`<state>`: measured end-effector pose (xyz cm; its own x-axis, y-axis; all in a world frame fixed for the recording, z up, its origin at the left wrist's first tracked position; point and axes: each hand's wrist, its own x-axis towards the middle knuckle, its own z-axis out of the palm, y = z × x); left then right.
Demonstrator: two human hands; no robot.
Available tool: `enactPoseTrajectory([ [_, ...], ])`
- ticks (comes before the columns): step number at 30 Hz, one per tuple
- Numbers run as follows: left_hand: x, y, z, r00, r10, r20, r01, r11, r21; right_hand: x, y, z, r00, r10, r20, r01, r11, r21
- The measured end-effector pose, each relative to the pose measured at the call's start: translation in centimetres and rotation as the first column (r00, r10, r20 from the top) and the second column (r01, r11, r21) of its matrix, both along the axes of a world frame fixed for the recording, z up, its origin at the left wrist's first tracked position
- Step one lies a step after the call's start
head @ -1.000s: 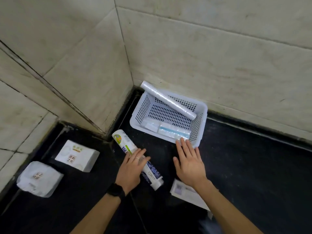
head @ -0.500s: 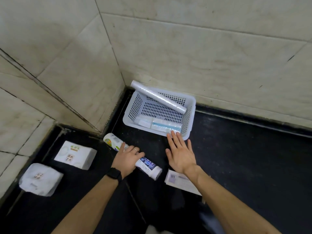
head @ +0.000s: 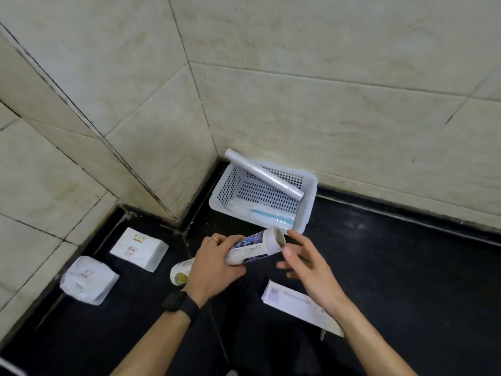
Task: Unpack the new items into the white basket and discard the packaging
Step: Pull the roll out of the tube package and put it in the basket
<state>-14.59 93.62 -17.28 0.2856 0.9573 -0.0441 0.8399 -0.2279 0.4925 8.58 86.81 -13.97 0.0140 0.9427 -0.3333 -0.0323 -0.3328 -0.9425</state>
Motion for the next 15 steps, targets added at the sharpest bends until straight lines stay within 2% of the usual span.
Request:
enactPoseTrajectory([
  [7,3.0,-1.9,1.4,0.974,-0.139,-0.176,0.126,0.988,-0.084,1.3,-1.9,-1.0,0.988,-0.153,-0.025,0.153,0.988,-0.008],
  [11,3.4,-2.4,1.5,0.952,-0.194,-0.237,0.179,0.98,-0.082,2.7,-2.7,-1.4,0.988,-0.154,-0.016,0.154,0.988,0.017],
  [15,1.6,-2.4,1.1,0.945,-0.187,-0.269,0.163,0.98,-0.11,5.4,-2.8,-1.4,0.938,-0.334,-0.088,0.334,0.942,-0.019],
])
